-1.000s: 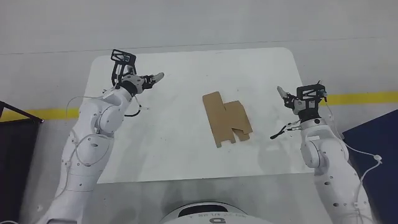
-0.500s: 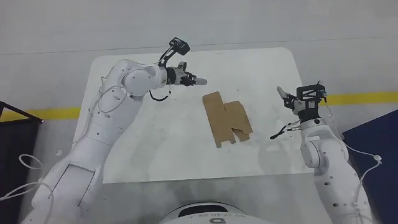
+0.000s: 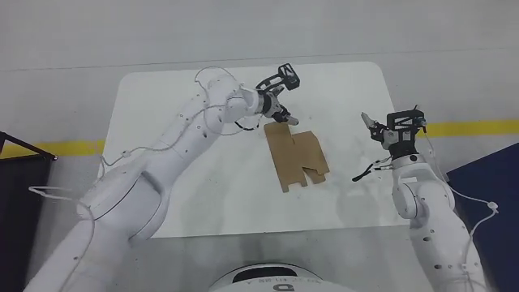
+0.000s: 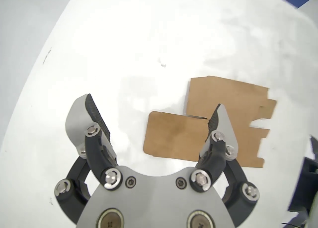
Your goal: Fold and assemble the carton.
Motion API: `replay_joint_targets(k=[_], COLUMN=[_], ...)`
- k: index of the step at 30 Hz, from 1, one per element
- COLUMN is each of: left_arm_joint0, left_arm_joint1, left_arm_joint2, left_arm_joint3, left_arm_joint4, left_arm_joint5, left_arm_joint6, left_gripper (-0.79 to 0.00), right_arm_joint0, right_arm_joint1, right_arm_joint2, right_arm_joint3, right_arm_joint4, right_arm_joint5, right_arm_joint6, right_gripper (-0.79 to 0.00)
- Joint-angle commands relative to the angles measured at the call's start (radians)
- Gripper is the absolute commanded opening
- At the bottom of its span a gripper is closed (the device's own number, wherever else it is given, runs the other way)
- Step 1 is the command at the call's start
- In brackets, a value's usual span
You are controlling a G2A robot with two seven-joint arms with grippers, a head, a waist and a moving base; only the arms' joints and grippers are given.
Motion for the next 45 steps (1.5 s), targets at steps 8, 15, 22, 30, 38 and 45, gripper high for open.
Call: replay_joint_targets(k=[8,15,22,30,38,45], left_arm_joint0=[-0.025,-0.047,-0.056,-0.071,-0.039,-0.025], left_arm_joint1=[-0.095,-0.142,-0.172,-0.176,-0.174,-0.197], left_arm_joint2=[0.08,0.101,0.113,0.085,0.094,0.105], left_arm_joint3=[0.182,0.253,0.282,0.297,0.318,0.325], left_arm_joint4=[0.118,0.127,0.121,0.141,0.255,0.273], left_arm_joint5=[0.001,-0.098,-0.23,-0.086,0.107,0.043], left_arm_joint6=[0.16,0.134,0.081,0.192,0.356,0.297], left_gripper=[0.0,0.0,0.0,0.0,0.0,0.0], right_arm_joint0=[0.0,0.0,0.0,0.0,0.0,0.0], right_arm_joint1=[0.0,0.0,0.0,0.0,0.0,0.0], right_arm_joint2=[0.0,0.0,0.0,0.0,0.0,0.0], right_arm_joint3=[0.0,0.0,0.0,0.0,0.0,0.0], right_arm_joint4=[0.0,0.0,0.0,0.0,0.0,0.0], right_arm_joint5=[0.0,0.0,0.0,0.0,0.0,0.0], right_arm_joint6=[0.0,0.0,0.0,0.0,0.0,0.0], right_gripper=[0.0,0.0,0.0,0.0,0.0,0.0])
